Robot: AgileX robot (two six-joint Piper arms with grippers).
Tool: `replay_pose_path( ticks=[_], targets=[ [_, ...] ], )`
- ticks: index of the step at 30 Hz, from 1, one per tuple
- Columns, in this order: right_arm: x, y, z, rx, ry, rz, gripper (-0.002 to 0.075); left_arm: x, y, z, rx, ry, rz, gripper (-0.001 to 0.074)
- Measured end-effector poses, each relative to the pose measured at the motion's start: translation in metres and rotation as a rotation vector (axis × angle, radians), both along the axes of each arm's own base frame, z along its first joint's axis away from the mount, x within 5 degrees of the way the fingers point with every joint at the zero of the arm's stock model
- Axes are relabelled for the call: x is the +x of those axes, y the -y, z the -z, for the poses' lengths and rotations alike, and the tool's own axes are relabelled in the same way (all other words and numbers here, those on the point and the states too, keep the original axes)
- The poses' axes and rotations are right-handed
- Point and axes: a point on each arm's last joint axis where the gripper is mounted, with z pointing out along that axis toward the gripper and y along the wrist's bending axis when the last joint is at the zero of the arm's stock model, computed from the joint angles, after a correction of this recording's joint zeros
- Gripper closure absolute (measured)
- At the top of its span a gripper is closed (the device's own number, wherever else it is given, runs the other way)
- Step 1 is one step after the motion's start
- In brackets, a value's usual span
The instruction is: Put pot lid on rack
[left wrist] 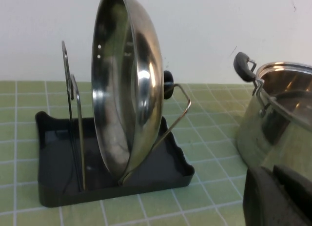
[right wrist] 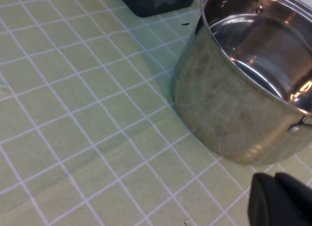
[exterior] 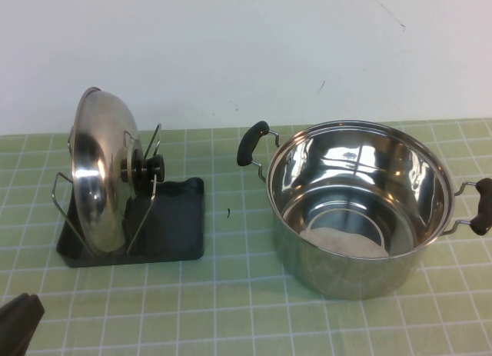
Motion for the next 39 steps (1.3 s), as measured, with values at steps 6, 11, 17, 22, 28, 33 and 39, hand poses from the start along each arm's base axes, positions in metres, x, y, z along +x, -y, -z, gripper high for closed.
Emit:
replay_pose_path(
  ticks=[6,11,17,22,28,33,39],
  targets=[
    [0.000,0.000,0.000,-0.004,-0.003,0.001,0.0727,-0.007,-0.010,0.028,0.078,0.060,-0.098,0.0734],
    [0.000,0.001,0.001,-0.009,-0.010,0.002,0.0727,-0.010,-0.021,0.063,0.206,0.052,-0.199,0.0734],
    [0.000,0.001,0.001,-0.012,-0.013,0.003,0.0727,-0.012,-0.026,0.079,0.111,-0.080,-0.267,0.0735],
    [0.000,0.001,0.002,-0.014,-0.015,0.004,0.0727,-0.012,-0.027,0.079,0.092,-0.085,-0.282,0.0735],
    [-0.001,0.001,0.002,-0.015,-0.015,0.004,0.0727,-0.012,-0.027,0.079,0.151,-0.073,-0.272,0.0736],
    [-0.001,0.001,0.002,-0.015,-0.015,0.004,0.0727,-0.012,-0.027,0.079,0.167,-0.070,-0.269,0.0736],
    [-0.001,0.001,0.002,-0.015,-0.015,0.004,0.0727,-0.012,-0.027,0.079,0.175,-0.069,-0.268,0.0736]
  ],
)
